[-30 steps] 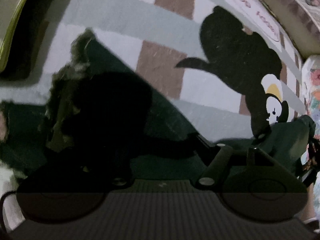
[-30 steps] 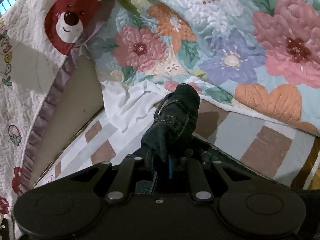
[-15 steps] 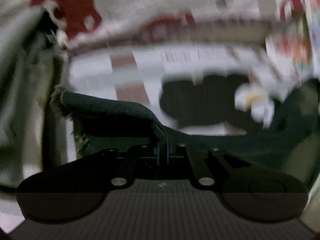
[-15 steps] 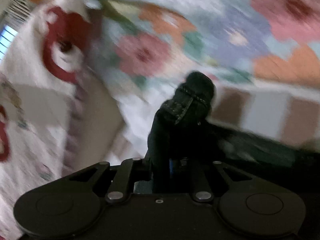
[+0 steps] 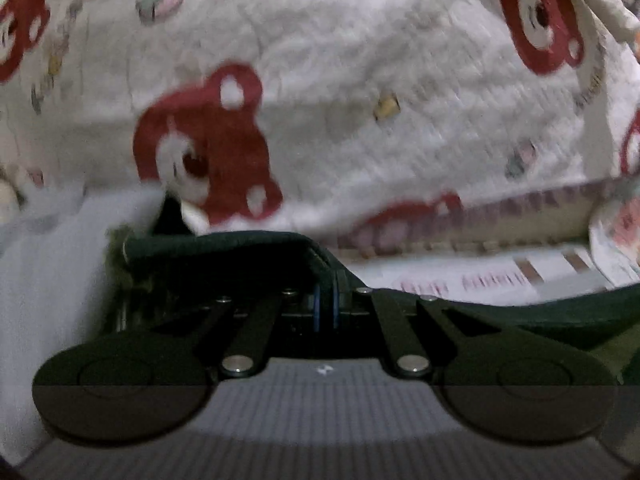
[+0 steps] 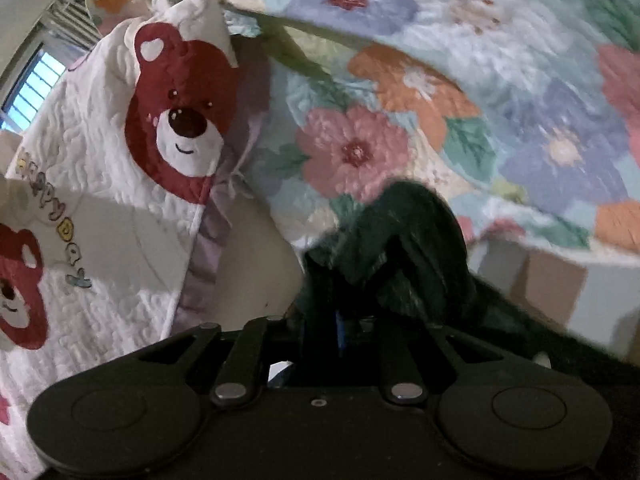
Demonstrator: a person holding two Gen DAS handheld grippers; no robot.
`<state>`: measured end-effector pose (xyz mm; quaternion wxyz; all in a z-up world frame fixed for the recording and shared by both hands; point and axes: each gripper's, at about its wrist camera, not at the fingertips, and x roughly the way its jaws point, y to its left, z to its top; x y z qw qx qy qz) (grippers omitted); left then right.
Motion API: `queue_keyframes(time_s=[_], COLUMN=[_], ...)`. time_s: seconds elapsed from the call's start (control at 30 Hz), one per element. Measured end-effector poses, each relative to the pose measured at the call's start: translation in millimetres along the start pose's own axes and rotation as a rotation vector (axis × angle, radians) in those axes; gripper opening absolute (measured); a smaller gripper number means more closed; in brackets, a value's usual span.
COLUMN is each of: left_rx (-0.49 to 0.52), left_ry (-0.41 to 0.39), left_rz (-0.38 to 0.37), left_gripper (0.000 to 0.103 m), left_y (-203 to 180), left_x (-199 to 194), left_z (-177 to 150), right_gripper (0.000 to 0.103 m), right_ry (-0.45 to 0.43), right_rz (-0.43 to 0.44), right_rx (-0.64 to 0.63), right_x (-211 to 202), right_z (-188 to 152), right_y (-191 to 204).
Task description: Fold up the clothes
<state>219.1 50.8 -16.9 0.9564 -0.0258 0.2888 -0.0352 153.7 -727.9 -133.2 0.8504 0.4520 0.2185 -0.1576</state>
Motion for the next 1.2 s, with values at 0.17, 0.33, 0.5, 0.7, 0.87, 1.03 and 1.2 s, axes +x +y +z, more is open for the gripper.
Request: queue_keyframes(time_s=[0.17,0.33,0.5,0.7,0.87,1.03,1.2], left_rx=[-0.087,-0.008,0.061,-0.136,-0.117,-0.217,-0.229], left_ry=[0.035,0.030,0.139,0.363,0.410,0.405,0.413], left_rz=[0.186,0.124,-0.022,-0.045,-0.012,-0.090,-0.103], left_gripper=[0.011,0.046,0.056,0.056,0.056,0.056,0.056], left_y=[1,-18,-26,6,21,31,27], left_x=[103,139,130,128,124,124,124], left_z=[22,6,-41,-98,-125,-129,-131], right_gripper=[0.027,0.058,0.058,0.058,0.059,0.063,0.072], right_ry=[-0.061,-0.095,-0.006,0.014,0.046,0.120,0.161], right_rz=[-0.083,-0.066,-0.193,-0.292,-0.279,-0.245,-0.277], right_rx=[-0.057,-0.278,-0.443,-0.463,-0.482,-0.529,-0.590], right_x=[37,44,50,54,69,96,122], right_z=[14,-2,-22,-21,-14,-7,-8], right_y=[23,25,-7,-39,-34,-25,-24])
